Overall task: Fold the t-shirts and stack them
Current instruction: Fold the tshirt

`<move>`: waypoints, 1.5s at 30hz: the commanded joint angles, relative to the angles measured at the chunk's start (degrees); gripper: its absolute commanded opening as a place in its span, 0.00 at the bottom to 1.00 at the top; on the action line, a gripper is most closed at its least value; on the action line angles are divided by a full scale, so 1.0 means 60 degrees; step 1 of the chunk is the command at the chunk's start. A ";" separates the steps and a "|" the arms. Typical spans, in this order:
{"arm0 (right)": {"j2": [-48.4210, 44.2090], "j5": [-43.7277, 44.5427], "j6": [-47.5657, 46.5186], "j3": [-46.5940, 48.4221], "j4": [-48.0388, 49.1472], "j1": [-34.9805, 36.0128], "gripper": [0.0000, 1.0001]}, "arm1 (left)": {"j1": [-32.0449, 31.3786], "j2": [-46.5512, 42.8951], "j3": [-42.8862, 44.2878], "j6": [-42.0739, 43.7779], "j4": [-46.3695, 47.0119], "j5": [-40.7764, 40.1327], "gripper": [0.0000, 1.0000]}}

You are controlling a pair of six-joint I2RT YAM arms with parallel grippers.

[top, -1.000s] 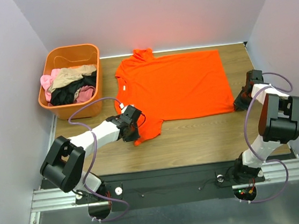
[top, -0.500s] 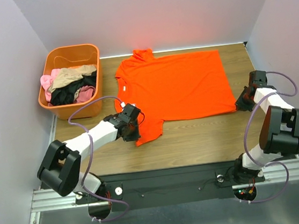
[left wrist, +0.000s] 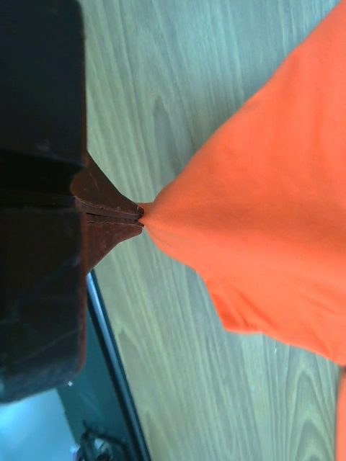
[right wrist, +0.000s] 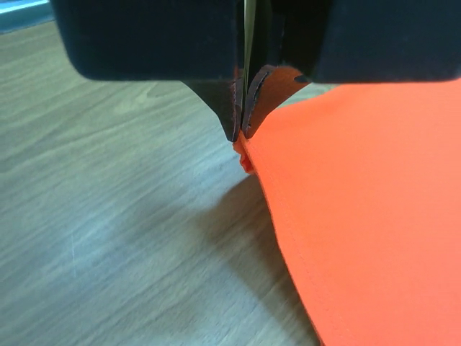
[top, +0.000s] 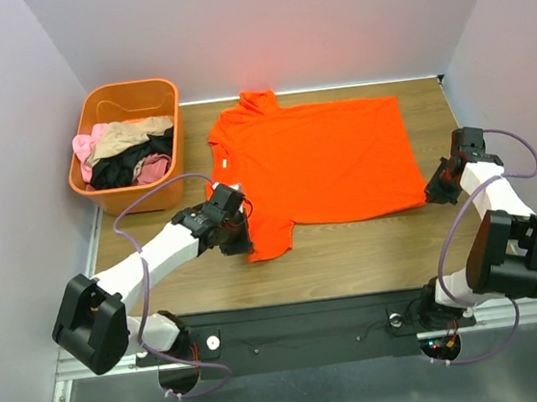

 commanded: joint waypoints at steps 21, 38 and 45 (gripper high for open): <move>0.3741 -0.1659 -0.0337 0.4837 -0.0350 -0.0061 0.00 | 0.2215 0.5126 0.6732 0.2998 -0.0671 0.0329 0.00; 0.5983 -0.2245 -0.0337 0.7533 -0.0658 0.0129 0.00 | 0.3124 0.7938 1.1449 0.4287 -0.2033 0.1354 0.00; 0.6686 -0.2187 -0.0381 0.8178 -0.0804 0.0290 0.00 | 0.3402 0.8950 1.2535 0.4610 -0.2400 0.1529 0.00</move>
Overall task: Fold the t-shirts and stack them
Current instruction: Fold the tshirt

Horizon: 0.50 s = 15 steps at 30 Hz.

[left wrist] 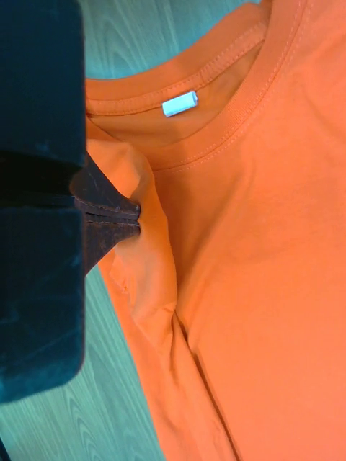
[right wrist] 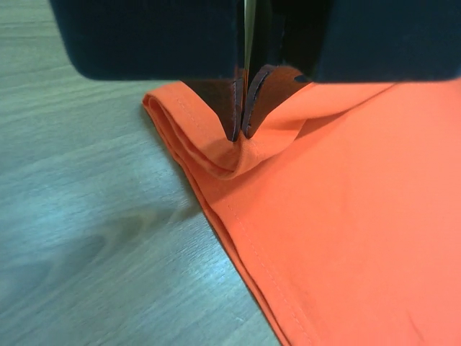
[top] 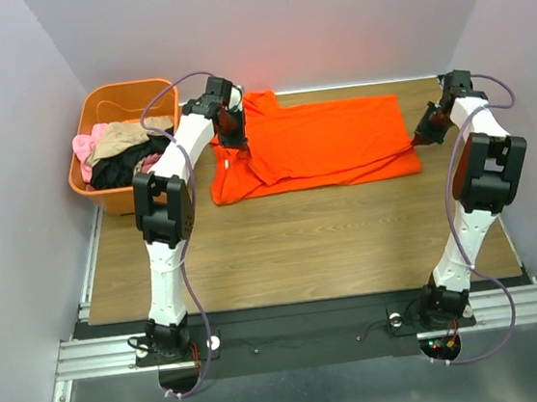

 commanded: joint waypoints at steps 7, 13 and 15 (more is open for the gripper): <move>0.0389 0.0167 -0.0082 0.0803 -0.0189 0.0167 0.00 | 0.0442 0.0490 0.1123 0.0322 -0.0129 0.0858 0.00; 0.0536 0.0284 -0.0053 0.0906 -0.0218 0.0181 0.00 | 0.0427 0.0974 0.1578 0.0190 0.0076 0.1182 0.00; 0.0551 0.0372 -0.0053 0.0921 -0.0248 0.0181 0.00 | 0.0427 0.1091 0.1769 0.0176 0.0149 0.1167 0.00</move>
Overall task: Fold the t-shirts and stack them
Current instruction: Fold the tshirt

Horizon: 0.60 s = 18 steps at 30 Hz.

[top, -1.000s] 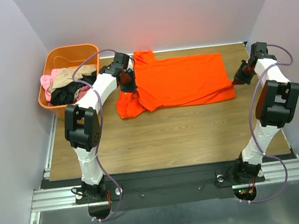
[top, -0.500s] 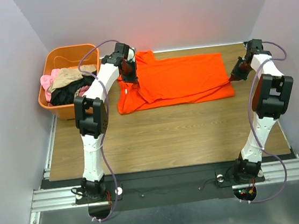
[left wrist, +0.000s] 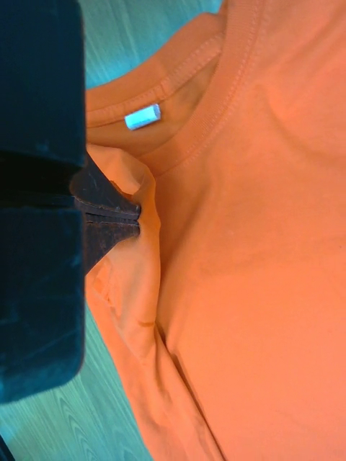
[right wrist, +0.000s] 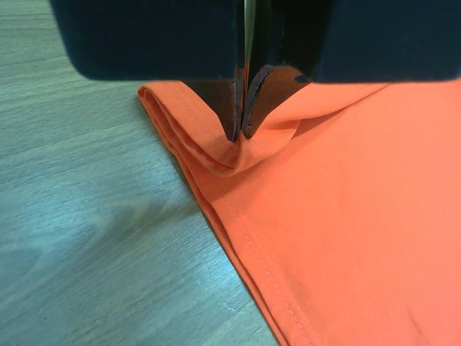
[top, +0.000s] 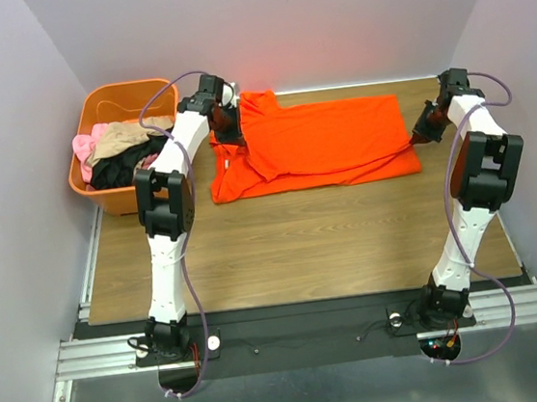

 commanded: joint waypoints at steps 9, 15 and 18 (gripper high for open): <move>0.0297 0.0358 -0.0002 0.0550 -0.0062 0.0076 0.00 | -0.0032 0.0412 0.1127 -0.0156 0.0848 0.0461 0.00; 0.0457 0.0446 0.0042 0.0755 -0.0077 0.0076 0.00 | -0.0002 0.0617 0.1420 -0.0493 0.1244 0.0183 0.00; 0.0487 0.0505 0.0072 0.0857 -0.0091 0.0076 0.00 | 0.0056 0.0676 0.1523 -0.0713 0.1361 -0.0051 0.00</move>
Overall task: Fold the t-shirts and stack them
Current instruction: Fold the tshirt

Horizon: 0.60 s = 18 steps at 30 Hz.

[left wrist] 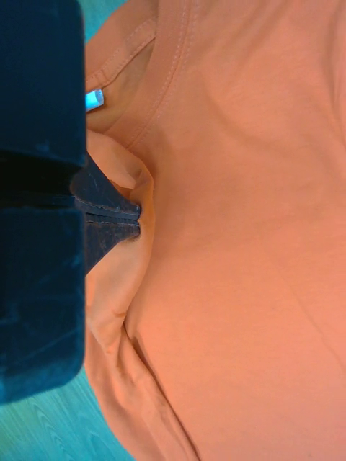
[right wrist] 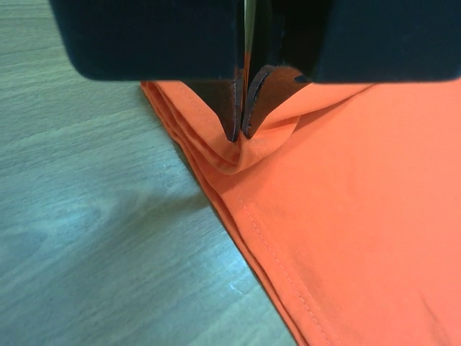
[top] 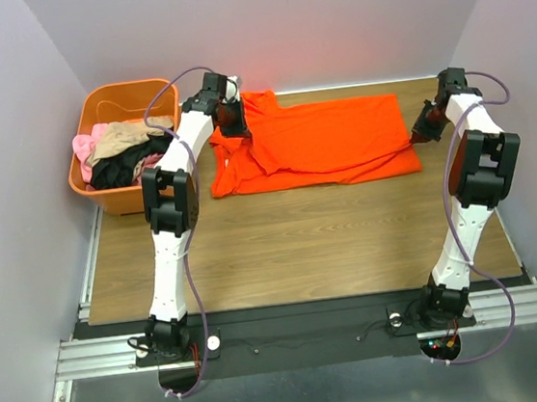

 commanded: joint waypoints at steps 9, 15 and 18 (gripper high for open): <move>0.0331 0.0228 0.0152 0.0819 0.0004 0.0032 0.00 | 0.0177 -0.0001 0.0897 -0.0565 0.1113 -0.0029 0.00; 0.0288 0.0111 0.0255 0.1097 0.0018 0.0047 0.00 | 0.0323 -0.0001 0.0780 -0.0609 0.1040 -0.0204 0.00; 0.0288 0.0125 0.0313 0.1346 0.0004 0.0047 0.01 | 0.0411 -0.0059 0.0707 -0.0551 0.1011 -0.0205 0.00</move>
